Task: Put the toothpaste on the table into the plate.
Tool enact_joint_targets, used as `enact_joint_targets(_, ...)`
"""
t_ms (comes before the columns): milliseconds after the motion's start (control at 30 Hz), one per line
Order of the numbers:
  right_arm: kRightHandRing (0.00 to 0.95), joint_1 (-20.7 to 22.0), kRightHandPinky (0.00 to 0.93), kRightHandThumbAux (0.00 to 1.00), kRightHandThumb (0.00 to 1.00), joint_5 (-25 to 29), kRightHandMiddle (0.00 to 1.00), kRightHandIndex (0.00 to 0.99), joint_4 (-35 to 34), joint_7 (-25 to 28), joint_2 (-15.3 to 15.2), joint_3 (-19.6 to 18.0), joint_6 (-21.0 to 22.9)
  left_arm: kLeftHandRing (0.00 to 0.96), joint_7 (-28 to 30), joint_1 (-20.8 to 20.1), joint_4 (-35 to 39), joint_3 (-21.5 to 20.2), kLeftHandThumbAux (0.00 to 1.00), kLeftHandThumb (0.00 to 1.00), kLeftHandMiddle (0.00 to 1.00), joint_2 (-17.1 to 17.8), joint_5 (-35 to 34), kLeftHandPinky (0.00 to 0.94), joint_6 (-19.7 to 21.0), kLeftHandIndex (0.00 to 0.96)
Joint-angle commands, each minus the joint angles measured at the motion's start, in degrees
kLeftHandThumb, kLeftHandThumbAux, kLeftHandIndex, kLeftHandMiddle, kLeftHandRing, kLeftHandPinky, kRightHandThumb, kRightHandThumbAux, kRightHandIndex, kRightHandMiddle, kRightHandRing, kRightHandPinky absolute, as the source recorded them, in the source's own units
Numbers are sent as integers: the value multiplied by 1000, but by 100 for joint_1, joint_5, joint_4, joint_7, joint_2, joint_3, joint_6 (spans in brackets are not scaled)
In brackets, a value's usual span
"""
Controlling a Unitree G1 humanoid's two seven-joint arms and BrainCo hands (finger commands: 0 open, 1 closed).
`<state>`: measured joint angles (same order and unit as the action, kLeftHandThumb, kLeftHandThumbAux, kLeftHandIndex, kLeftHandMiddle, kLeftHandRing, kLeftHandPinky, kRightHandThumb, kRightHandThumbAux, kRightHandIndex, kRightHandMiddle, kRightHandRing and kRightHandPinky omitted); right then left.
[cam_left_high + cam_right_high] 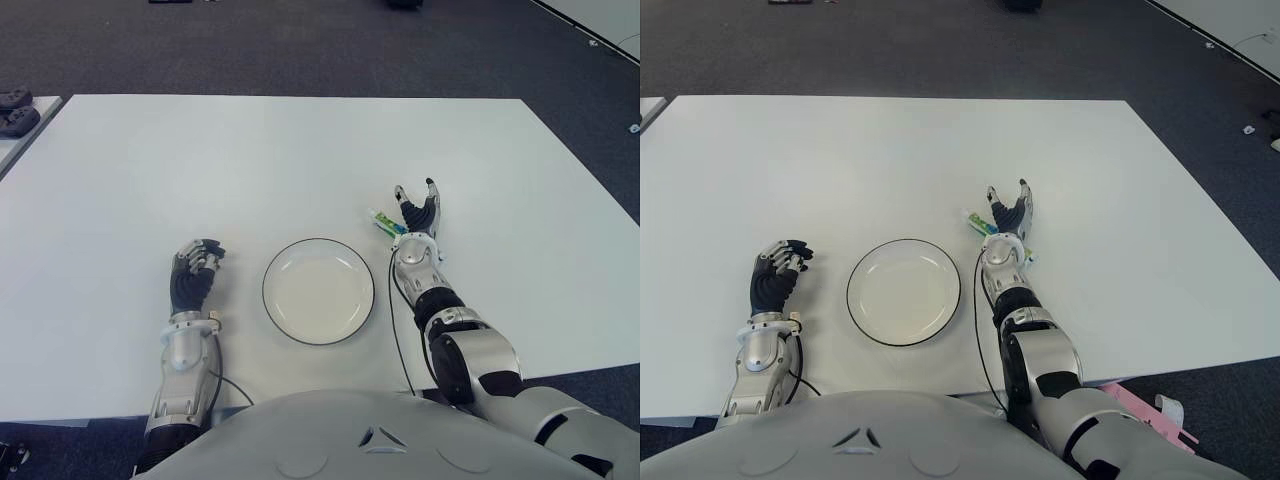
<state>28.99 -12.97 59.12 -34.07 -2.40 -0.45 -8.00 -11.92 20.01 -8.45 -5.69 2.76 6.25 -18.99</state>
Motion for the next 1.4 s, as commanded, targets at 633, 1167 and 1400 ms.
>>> enact_joint_targets(633, 0, -243, 0, 380, 340, -296, 0, 0, -271, 335, 131, 367, 1282, 470, 80, 82, -43, 22, 718, 721, 487, 8, 38, 477, 118, 433)
enact_joint_targets(1167, 0, -987, 0, 329, 254, -1060, 0, 0, -3052, 2685, -1314, 1272, 2297, 463, 53, 121, -12, 25, 720, 719, 477, 4, 95, 469, 83, 431)
enact_joint_targets(1400, 0, -1263, 0, 321, 266, -1233, 0, 0, -4040, 3849, -2210, 1471, 2101, 465, 58, 131, -30, 23, 719, 720, 481, -27, 57, 471, 16, 432)
